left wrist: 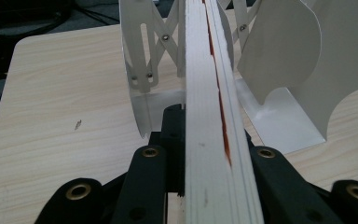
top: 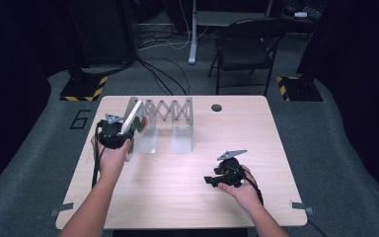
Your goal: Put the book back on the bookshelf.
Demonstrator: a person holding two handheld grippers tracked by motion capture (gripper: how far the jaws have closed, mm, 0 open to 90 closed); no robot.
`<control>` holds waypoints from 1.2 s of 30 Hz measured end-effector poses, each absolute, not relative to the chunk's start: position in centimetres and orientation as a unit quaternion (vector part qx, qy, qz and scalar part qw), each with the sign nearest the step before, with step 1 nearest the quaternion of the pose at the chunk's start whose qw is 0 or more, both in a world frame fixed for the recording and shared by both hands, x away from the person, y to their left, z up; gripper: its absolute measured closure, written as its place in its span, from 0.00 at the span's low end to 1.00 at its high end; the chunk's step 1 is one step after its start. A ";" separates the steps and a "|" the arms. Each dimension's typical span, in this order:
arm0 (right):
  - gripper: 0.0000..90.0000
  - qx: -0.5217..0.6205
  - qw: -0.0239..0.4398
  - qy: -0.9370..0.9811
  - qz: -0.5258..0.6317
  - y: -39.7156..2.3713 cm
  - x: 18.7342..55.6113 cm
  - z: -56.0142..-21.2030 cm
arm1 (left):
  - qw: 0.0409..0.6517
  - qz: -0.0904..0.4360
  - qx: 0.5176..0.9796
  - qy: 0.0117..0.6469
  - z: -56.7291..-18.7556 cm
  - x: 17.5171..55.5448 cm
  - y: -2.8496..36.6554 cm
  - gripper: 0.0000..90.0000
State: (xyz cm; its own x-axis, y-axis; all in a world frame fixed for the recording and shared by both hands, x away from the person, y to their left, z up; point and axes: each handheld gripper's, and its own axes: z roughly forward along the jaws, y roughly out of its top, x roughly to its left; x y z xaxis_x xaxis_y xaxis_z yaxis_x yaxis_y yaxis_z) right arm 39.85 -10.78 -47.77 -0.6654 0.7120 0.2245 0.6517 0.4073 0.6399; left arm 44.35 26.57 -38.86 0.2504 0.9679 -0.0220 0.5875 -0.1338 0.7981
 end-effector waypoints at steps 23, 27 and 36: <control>0.46 0.403 0.045 0.841 0.359 -11.0 39.9 -47.7 | 0.352 0.265 0.696 0.567 -40.8 45.6 26.2 0.84; 0.46 0.404 0.046 0.838 0.363 -11.0 39.9 -47.7 | 0.351 0.268 0.696 0.566 -41.0 45.7 26.0 0.84; 0.46 0.402 0.045 0.842 0.357 -11.0 40.0 -47.7 | 0.351 0.277 0.691 0.569 -41.9 46.1 25.5 0.84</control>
State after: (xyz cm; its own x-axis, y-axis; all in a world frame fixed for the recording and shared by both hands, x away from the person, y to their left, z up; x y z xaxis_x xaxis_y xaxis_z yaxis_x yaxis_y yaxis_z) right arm 39.96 -11.00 -47.71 -0.6733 0.7085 0.2113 0.6442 0.4220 0.6379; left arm 46.08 25.54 -41.90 0.1999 0.9797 -0.0158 0.5911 -0.1078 0.7993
